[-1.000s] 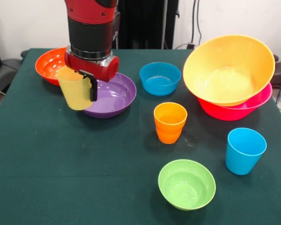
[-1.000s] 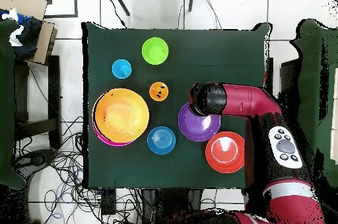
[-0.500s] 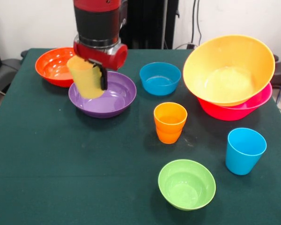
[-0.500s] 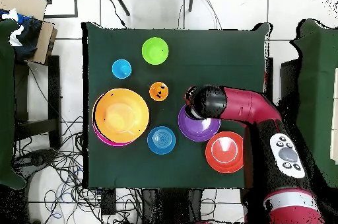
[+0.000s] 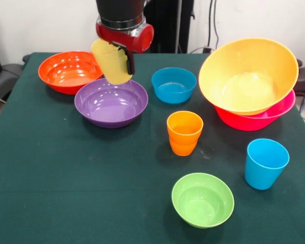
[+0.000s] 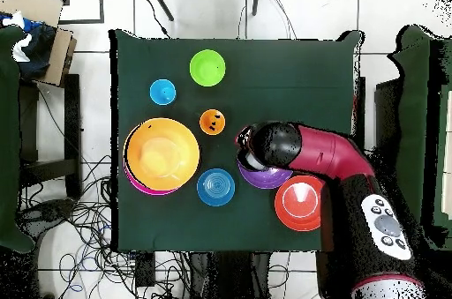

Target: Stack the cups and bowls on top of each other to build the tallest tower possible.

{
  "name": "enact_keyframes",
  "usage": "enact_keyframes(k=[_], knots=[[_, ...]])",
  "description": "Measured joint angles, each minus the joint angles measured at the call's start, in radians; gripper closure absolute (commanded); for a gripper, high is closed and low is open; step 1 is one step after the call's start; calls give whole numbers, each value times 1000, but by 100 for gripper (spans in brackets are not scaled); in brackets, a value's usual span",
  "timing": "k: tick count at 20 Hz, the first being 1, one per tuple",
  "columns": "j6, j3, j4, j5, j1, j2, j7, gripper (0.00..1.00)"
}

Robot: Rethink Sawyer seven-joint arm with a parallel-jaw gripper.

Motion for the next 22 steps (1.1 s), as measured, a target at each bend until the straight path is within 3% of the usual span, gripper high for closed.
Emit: enact_keyframes(k=[10, 22], knots=[[6, 0, 40, 54, 21, -11, 0, 100], [6, 0, 88, 154, 105, -22, 0, 100]])
